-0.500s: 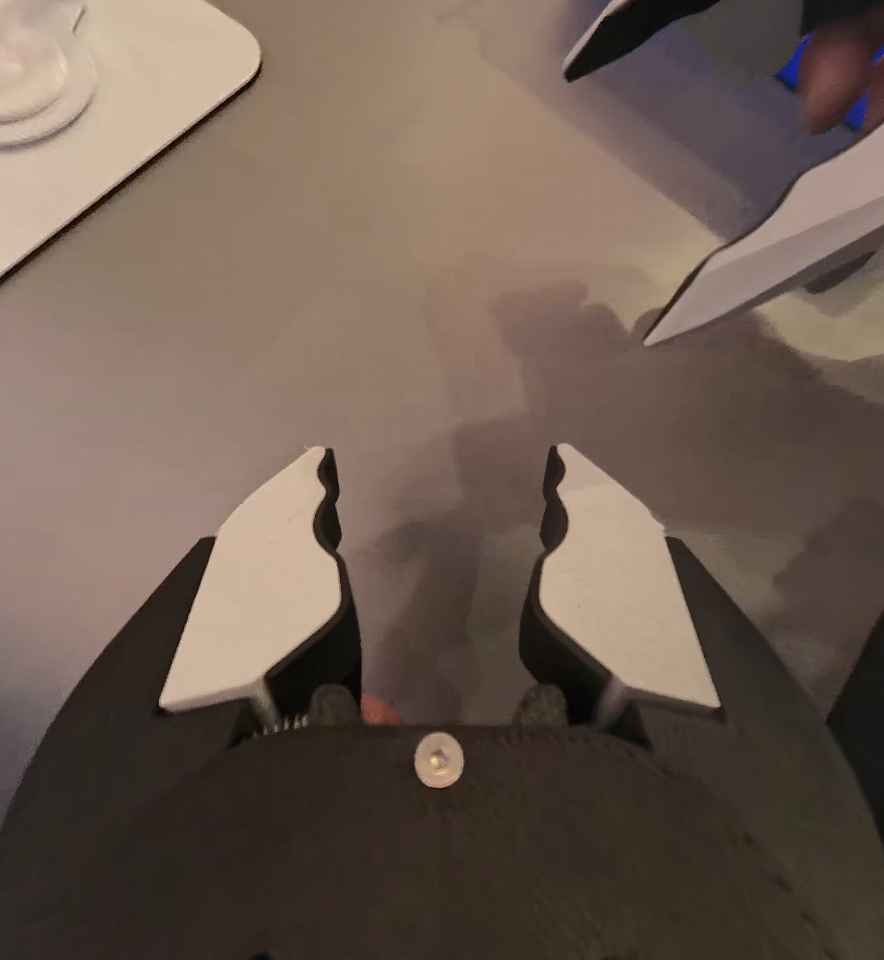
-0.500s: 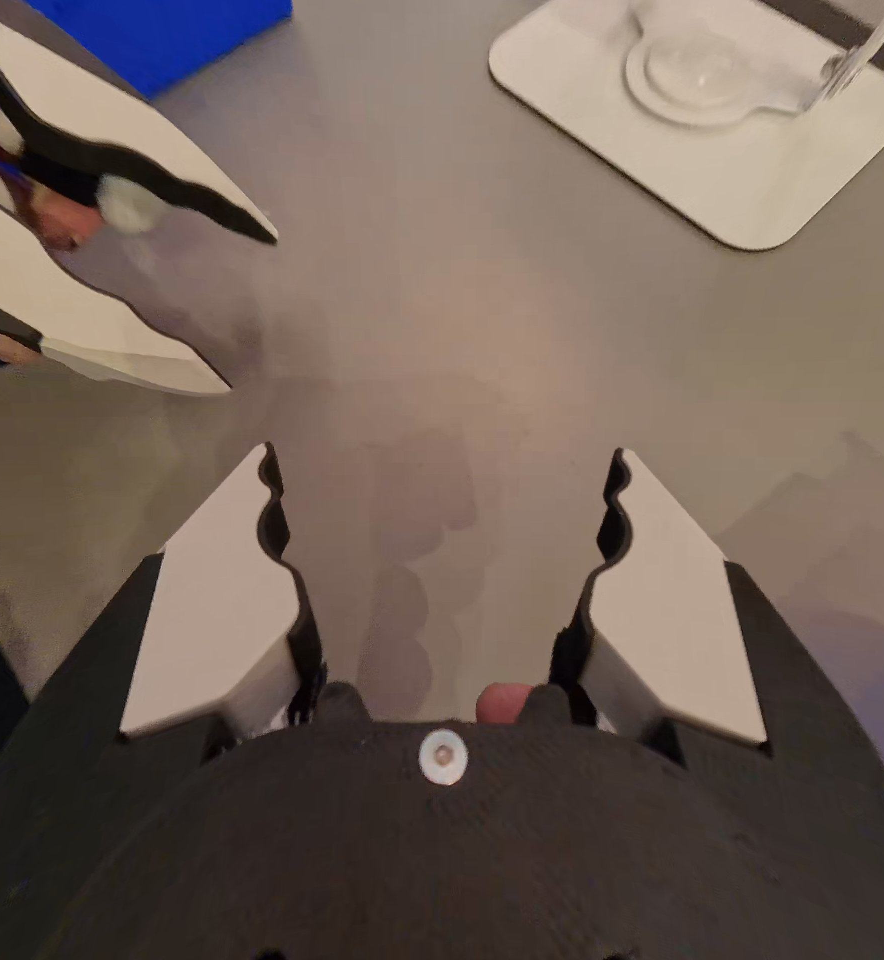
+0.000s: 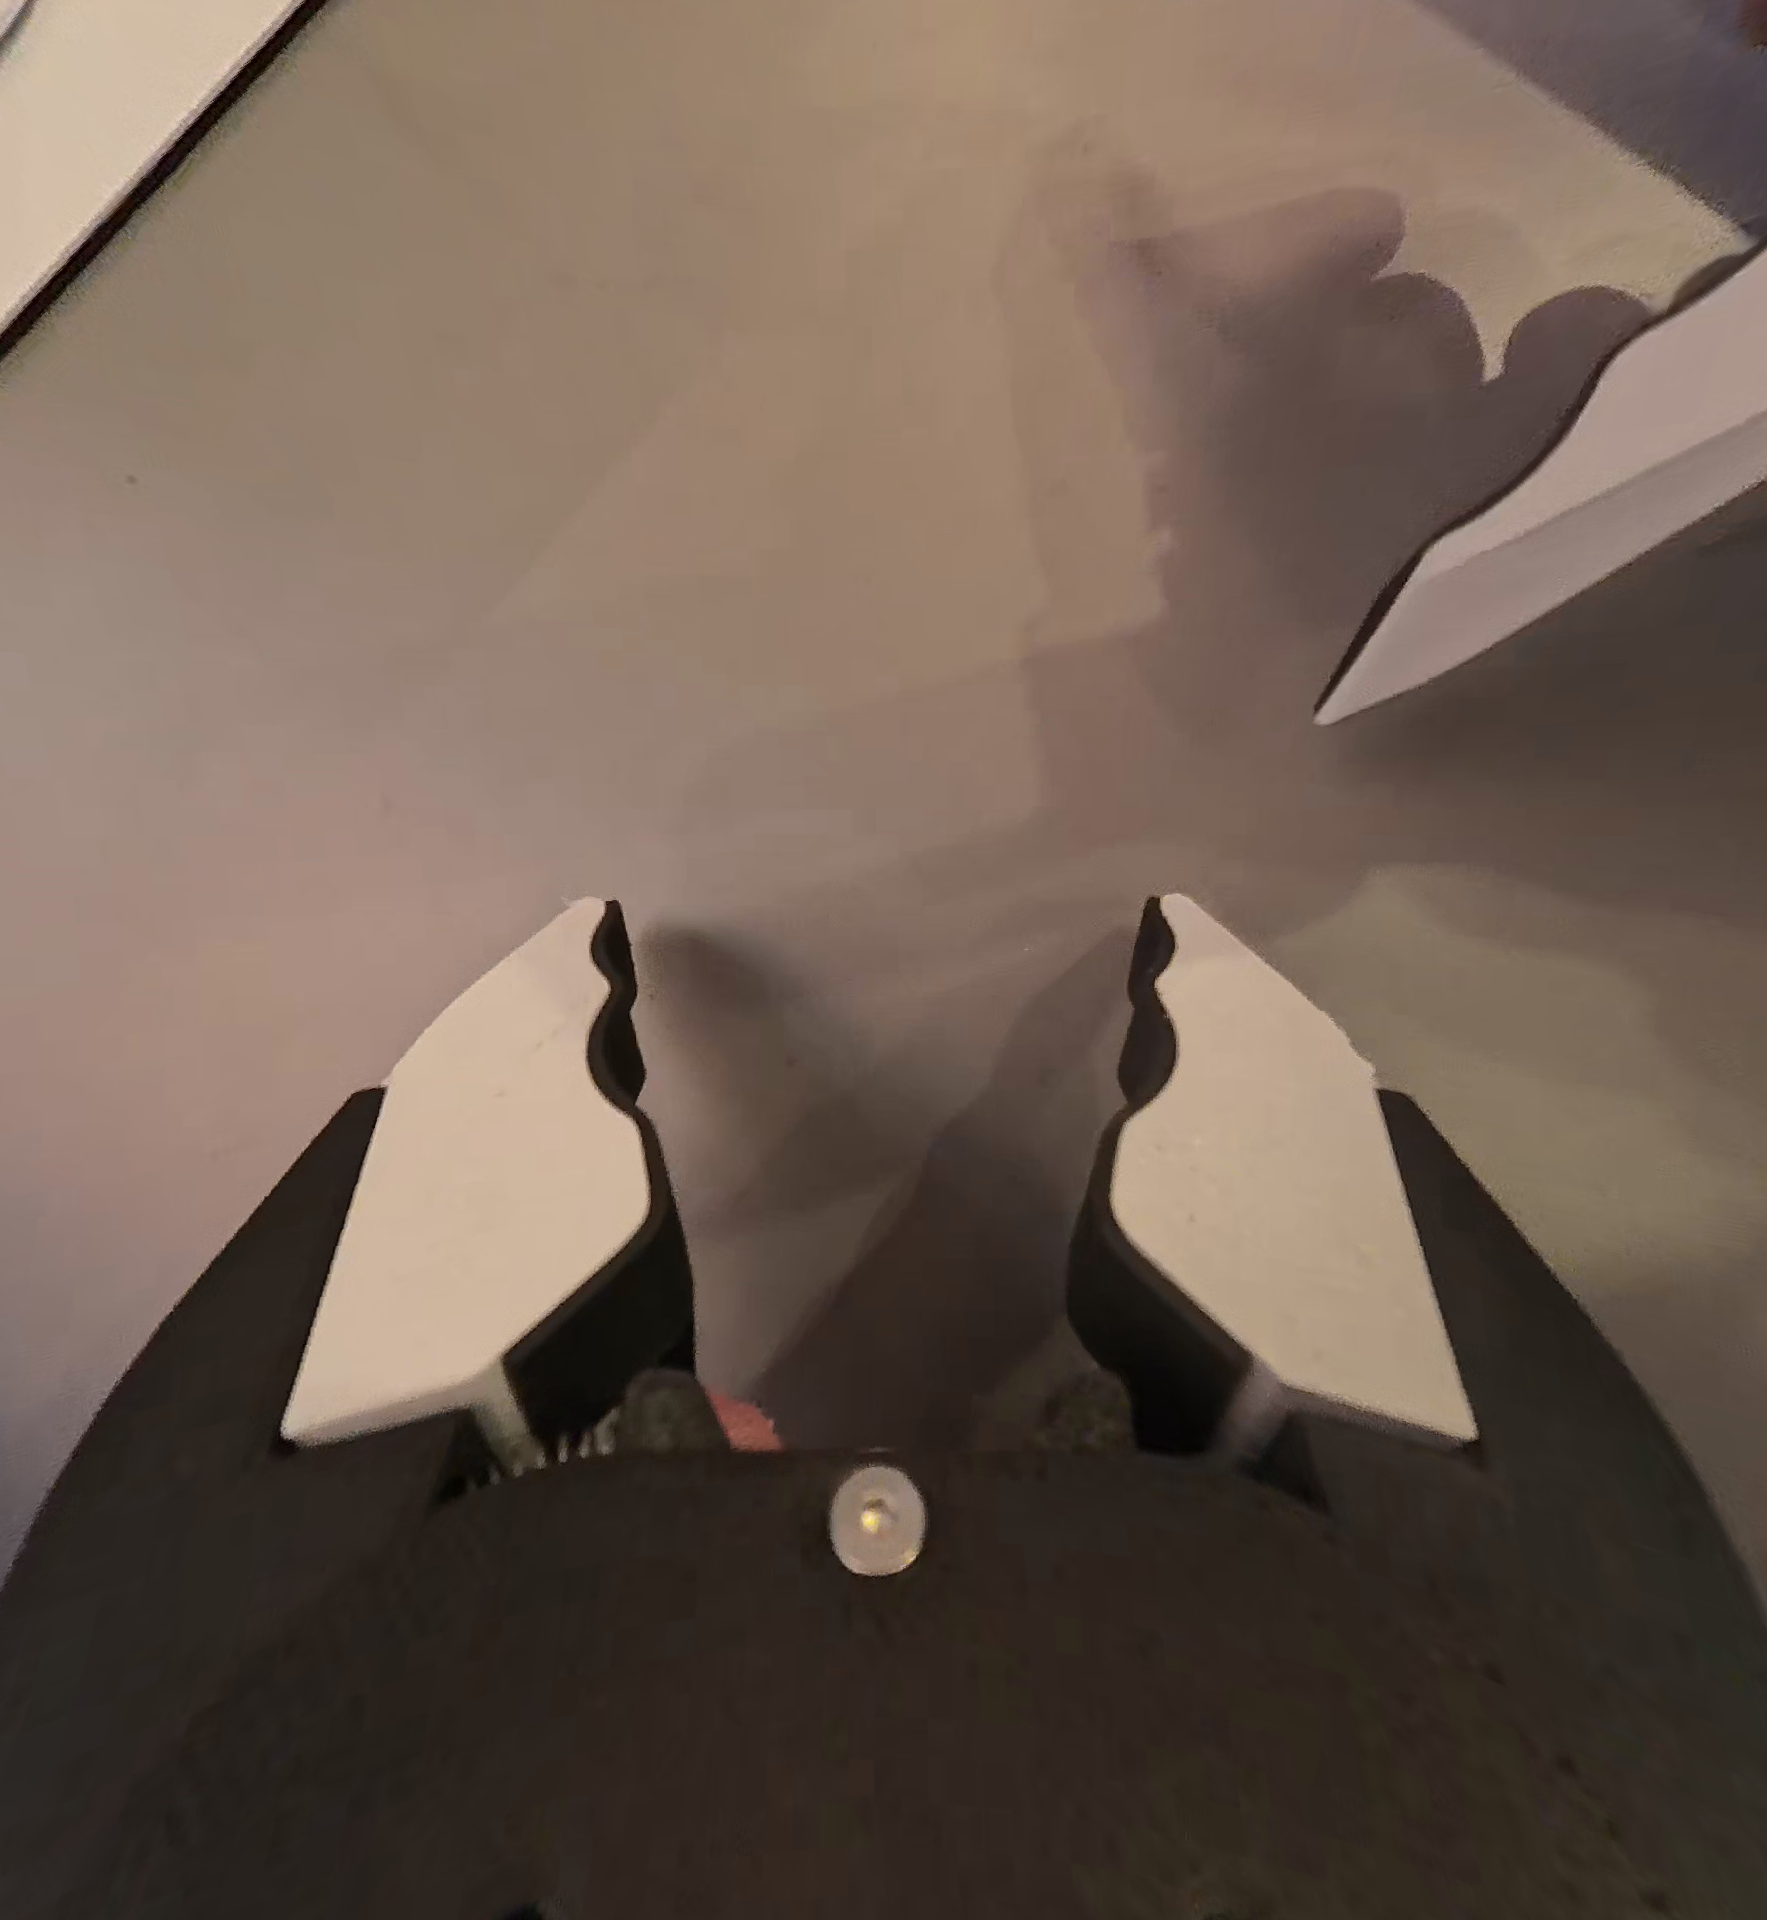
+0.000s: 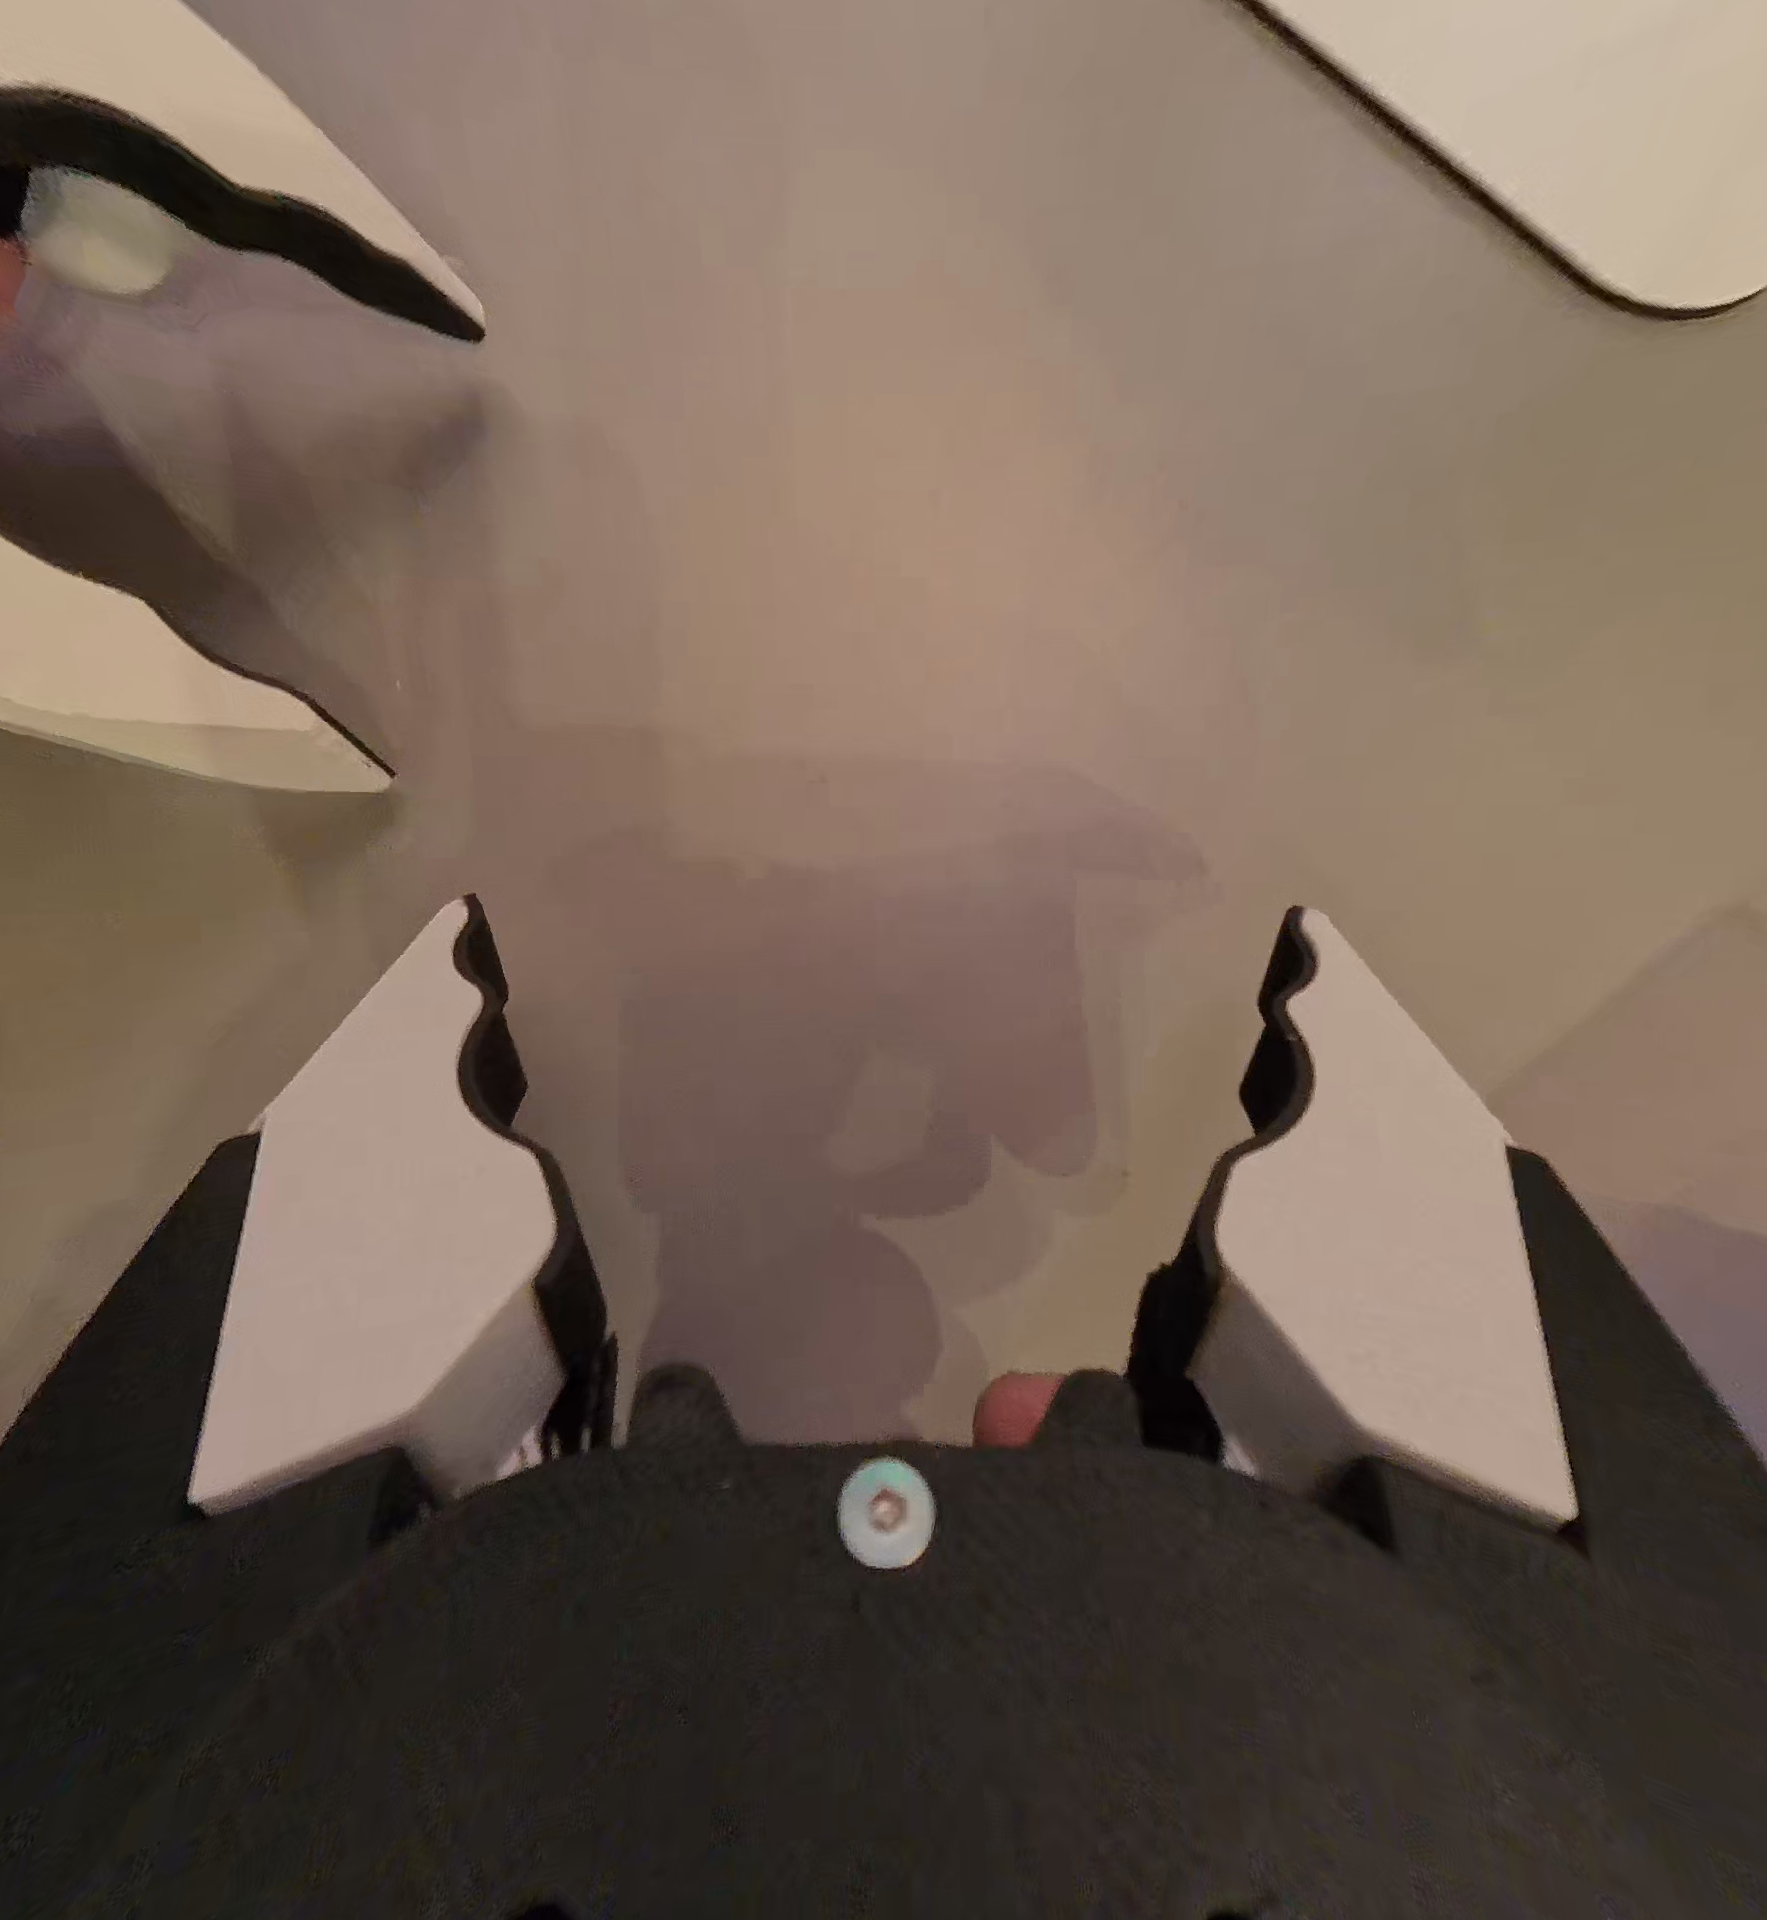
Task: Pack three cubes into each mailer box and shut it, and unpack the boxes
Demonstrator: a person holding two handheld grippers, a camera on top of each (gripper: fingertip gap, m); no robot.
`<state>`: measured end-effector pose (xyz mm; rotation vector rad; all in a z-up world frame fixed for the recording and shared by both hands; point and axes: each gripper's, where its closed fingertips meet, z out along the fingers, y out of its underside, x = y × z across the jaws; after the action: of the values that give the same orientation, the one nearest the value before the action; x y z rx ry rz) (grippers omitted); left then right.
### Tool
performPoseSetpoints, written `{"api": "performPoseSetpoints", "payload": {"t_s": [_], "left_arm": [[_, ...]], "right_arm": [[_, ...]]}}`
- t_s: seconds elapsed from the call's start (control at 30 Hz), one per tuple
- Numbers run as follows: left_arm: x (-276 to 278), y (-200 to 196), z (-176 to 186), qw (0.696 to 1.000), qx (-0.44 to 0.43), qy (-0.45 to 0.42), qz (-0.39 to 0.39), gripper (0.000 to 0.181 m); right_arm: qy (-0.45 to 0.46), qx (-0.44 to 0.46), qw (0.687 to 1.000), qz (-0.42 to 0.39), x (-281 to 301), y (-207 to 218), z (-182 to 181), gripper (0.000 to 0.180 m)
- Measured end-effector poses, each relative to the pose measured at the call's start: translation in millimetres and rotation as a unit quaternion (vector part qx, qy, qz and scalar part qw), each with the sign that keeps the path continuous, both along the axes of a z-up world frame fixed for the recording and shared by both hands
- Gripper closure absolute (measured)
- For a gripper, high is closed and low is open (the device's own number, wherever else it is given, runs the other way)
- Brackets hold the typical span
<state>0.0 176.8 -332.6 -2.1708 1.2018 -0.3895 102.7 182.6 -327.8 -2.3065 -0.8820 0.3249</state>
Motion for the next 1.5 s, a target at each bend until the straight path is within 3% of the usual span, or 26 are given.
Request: {"api": "performPoseSetpoints", "payload": {"t_s": [0.33,0.43,0.57,0.7,0.83,1.07,1.27,1.5], "left_arm": [[-1,-3,35,0.998,0.046,-0.014,-0.04,0.091],[-19,2,73,0.994,0.092,-0.029,-0.052,0.09],[-64,13,149,0.978,0.189,-0.055,-0.067,0.094],[-147,37,186,0.959,0.265,0.045,-0.085,0.09],[-209,61,179,0.953,0.242,0.124,-0.136,0.081],[-256,100,109,0.933,0.097,0.254,-0.233,0.053],[-276,124,74,0.918,0.029,0.297,-0.263,0.048],[-282,133,60,0.908,0.003,0.32,-0.271,0.045]], "right_arm": [[-0.007,-0.008,1.0,0.003,7,-4,-8,0.038],[-0.005,-0.007,1.0,0.002,9,-4,-8,0.038],[0.002,-0.005,1.0,0.007,7,-6,-6,0.039],[0.005,-0.008,1.0,0.015,4,-8,-6,0.039],[0.01,-0.008,1.0,0.019,2,-9,-5,0.039],[0.007,-0.014,1.0,0.016,3,-10,-8,0.039],[0.008,-0.02,1.0,0.013,4,-9,-11,0.04],[0.008,-0.021,1.0,0.015,3,-8,-12,0.039]]}}
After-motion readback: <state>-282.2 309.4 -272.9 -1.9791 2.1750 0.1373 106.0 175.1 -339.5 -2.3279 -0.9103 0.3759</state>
